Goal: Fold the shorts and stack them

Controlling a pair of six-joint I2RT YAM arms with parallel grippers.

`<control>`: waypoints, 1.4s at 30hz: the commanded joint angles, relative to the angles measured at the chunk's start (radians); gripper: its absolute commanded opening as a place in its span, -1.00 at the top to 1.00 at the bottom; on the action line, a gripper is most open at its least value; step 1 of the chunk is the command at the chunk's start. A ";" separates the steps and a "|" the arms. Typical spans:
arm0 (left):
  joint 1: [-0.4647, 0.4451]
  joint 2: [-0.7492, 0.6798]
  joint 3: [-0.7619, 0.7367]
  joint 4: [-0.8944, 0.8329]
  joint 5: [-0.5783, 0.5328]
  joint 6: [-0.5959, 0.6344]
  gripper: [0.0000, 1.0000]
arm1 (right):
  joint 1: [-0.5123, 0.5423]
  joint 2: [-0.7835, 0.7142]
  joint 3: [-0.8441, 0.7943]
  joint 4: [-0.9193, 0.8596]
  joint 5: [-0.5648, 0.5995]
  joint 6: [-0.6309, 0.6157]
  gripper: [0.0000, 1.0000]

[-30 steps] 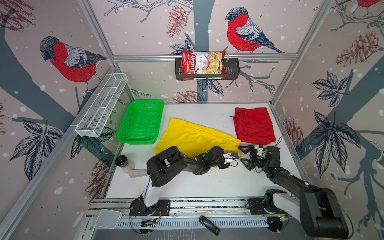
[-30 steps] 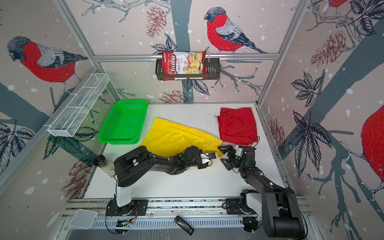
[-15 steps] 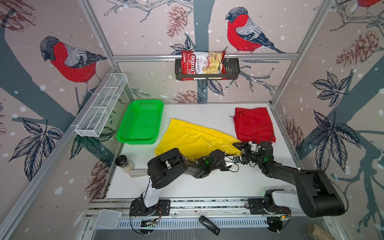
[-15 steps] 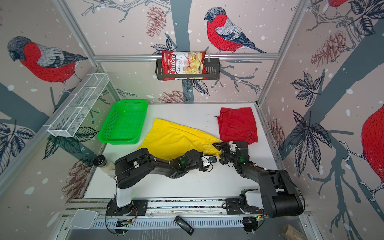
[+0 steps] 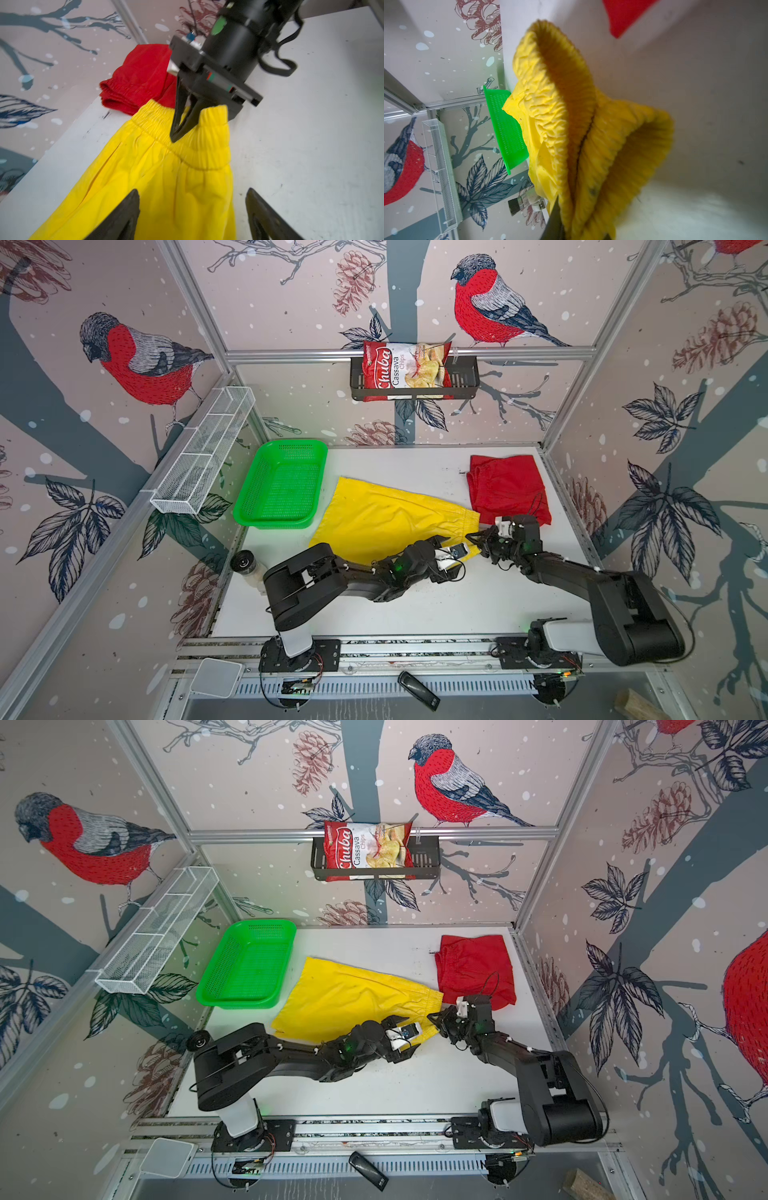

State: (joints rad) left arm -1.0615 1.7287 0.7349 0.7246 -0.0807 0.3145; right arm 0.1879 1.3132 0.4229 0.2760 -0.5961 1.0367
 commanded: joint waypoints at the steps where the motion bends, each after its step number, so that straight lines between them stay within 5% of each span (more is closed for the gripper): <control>1: 0.052 -0.063 -0.013 -0.085 -0.048 -0.167 -0.60 | 0.012 -0.055 0.091 -0.275 0.111 -0.211 0.80; 9: 0.258 -0.225 -0.008 -0.320 -0.011 -0.469 -0.53 | 0.016 -0.152 0.414 -0.789 0.320 -0.502 0.81; 18: 0.487 -0.226 0.006 -0.507 0.068 -0.701 -0.37 | 0.040 -0.065 0.798 -1.011 0.467 -0.639 0.81; 34: 0.543 0.013 -0.032 -0.400 0.211 -0.816 0.05 | 0.420 0.352 1.206 -1.041 0.675 -0.593 0.78; 42: 0.558 -0.003 -0.051 -0.390 0.200 -0.825 0.09 | 0.548 0.601 1.364 -1.038 0.644 -0.579 0.65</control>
State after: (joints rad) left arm -0.5114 1.7336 0.6941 0.3916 0.1089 -0.4946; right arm 0.7113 1.8629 1.7519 -0.7784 0.0544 0.4446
